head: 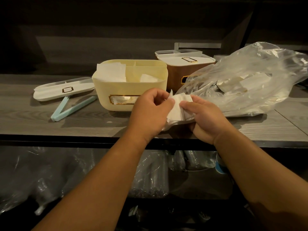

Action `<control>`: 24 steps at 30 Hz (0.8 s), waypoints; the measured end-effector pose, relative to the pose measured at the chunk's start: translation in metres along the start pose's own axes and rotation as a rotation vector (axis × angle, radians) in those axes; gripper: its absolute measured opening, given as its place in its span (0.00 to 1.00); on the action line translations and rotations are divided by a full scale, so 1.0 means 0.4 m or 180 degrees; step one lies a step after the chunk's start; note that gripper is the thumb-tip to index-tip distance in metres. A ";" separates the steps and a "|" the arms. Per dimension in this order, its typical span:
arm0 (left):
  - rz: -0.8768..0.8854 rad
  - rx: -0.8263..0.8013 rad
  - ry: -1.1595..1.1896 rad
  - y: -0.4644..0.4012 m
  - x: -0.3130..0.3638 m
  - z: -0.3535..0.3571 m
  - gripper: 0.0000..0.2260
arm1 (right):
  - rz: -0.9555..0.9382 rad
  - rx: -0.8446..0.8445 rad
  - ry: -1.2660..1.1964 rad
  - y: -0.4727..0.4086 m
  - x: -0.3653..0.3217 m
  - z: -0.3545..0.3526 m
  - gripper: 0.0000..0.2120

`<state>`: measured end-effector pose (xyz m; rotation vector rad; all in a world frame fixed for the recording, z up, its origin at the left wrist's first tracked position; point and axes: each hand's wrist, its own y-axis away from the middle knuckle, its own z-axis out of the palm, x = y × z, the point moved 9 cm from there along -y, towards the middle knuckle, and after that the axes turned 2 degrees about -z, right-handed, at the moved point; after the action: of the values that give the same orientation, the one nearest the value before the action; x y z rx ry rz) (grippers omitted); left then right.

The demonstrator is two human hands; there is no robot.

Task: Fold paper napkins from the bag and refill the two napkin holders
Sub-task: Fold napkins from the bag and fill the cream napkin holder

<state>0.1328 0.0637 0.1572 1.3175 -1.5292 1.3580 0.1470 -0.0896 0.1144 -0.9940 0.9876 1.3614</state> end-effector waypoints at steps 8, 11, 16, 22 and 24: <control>-0.0190 0.0537 -0.0004 0.019 -0.042 -0.116 0.02 | 0.0156 0.0111 -0.0164 -0.019 0.013 -0.018 0.13; -0.0445 0.0444 0.0137 0.030 -0.074 -0.115 0.06 | 0.0162 0.0089 -0.0198 -0.017 0.015 -0.018 0.13; -0.0869 0.0043 0.0508 0.037 -0.102 -0.080 0.16 | 0.0162 0.0114 -0.0130 -0.013 0.011 -0.012 0.12; -0.0536 0.0071 0.0405 0.011 0.013 -0.053 0.17 | 0.0205 0.0352 -0.0158 -0.006 0.006 -0.017 0.15; -0.0340 -0.0071 0.0541 -0.007 0.086 -0.020 0.16 | 0.0269 0.0253 -0.0136 -0.007 0.011 -0.014 0.23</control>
<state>0.1263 0.0636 0.1919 1.2192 -1.3377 1.3453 0.1499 -0.0937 0.1084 -0.8688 1.0536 1.3964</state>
